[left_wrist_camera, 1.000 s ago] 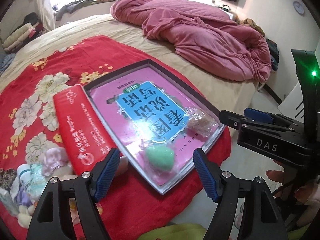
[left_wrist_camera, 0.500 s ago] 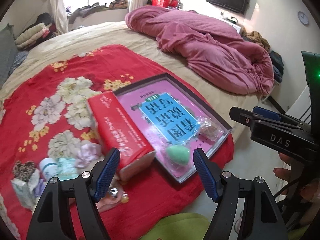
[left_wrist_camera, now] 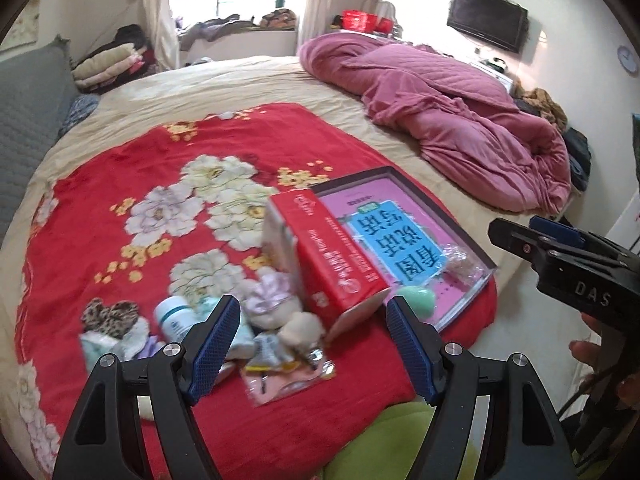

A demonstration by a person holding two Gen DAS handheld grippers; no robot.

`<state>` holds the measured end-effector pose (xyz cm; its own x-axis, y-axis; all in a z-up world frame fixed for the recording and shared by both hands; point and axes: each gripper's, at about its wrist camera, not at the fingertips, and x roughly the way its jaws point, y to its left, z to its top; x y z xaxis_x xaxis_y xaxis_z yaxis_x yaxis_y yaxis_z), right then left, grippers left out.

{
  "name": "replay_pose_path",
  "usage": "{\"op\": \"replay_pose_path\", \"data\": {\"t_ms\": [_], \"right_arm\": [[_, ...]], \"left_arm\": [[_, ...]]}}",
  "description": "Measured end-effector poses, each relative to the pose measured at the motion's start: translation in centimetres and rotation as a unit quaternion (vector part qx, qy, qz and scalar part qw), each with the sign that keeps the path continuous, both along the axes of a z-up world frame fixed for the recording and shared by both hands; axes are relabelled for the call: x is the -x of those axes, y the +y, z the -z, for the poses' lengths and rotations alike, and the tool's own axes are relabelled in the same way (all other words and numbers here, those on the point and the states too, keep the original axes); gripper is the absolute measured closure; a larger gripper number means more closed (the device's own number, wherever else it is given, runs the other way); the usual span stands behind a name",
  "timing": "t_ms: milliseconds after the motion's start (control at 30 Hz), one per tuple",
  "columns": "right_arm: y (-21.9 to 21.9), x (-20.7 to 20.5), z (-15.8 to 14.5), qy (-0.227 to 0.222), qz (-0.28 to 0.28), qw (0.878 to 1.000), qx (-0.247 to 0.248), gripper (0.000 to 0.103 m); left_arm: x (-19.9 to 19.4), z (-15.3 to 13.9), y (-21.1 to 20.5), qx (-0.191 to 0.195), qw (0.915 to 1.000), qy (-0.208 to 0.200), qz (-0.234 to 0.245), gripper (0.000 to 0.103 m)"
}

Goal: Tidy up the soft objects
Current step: 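Withdraw both open tools from the tray back toward the pile, then move both tools down toward the remaining items in the pile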

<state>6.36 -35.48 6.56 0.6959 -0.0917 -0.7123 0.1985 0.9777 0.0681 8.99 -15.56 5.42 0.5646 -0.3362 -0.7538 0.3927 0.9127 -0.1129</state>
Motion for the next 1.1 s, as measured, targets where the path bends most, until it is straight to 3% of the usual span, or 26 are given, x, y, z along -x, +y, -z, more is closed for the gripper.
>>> {"op": "replay_pose_path", "data": {"t_ms": [467, 1100], "right_arm": [[7.2, 1.9, 0.0, 0.006, -0.049, 0.999, 0.014, 0.034], [12.0, 1.7, -0.1, 0.0, -0.096, 0.995, 0.009, 0.034]], "left_arm": [[1.2, -0.7, 5.5, 0.002, 0.9993, -0.007, -0.036, 0.026], [2.1, -0.6, 12.2, 0.0, 0.9957, -0.004, -0.092, 0.026]]}}
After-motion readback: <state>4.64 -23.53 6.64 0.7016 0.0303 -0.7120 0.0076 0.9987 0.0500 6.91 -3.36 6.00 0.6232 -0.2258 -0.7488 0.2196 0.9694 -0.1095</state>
